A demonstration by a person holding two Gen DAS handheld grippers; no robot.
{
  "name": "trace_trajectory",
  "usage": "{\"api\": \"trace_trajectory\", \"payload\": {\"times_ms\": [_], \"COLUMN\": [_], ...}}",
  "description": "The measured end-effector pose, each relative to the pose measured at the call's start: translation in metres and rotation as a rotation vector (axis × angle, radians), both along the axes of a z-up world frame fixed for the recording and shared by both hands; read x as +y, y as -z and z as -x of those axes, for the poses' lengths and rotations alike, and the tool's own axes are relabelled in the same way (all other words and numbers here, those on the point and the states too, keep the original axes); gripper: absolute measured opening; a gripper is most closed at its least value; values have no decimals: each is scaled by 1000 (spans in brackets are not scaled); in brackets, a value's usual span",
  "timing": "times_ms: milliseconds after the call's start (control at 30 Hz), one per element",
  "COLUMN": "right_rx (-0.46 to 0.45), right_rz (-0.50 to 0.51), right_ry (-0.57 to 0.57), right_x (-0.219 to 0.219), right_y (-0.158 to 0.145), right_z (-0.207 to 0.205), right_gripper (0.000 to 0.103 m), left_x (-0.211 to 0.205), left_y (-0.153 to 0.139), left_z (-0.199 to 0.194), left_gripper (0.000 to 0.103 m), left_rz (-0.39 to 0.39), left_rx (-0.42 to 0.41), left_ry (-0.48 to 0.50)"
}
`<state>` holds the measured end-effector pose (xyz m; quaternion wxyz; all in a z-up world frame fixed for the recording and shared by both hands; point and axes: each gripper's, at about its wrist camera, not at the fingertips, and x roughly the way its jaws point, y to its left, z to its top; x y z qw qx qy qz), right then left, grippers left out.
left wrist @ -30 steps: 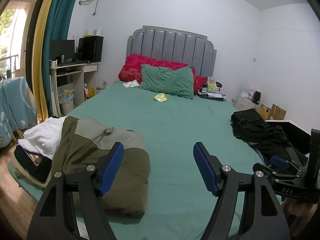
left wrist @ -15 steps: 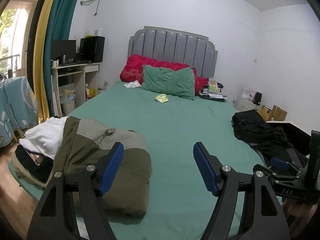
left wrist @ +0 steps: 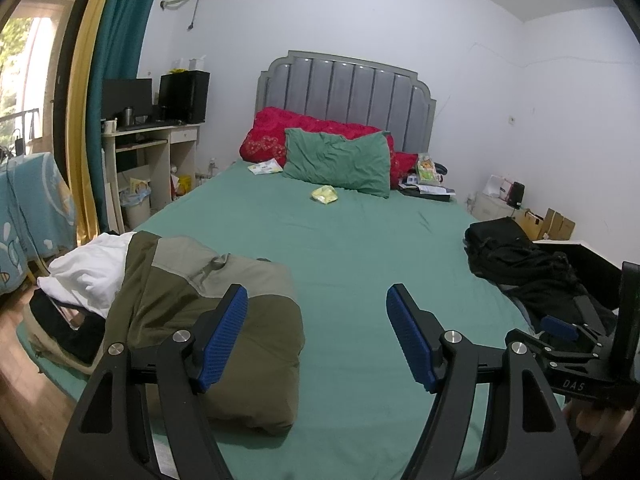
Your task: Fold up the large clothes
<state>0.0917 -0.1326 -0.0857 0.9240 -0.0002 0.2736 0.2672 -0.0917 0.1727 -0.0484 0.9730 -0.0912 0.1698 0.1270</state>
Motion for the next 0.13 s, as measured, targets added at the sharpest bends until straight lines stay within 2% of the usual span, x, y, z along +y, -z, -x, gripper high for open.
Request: {"api": "trace_trajectory", "payload": {"times_ms": [133], "right_rx": [4], "right_rz": [1], "right_ry": [0], "right_x": [2], "right_y": [3], "right_z": [-1], "right_gripper": [96], "left_x": [2], "left_y": [4], "left_z": [2], "left_gripper": [75], "left_rz": [7], "left_rx": [11], "left_ry": [7]}}
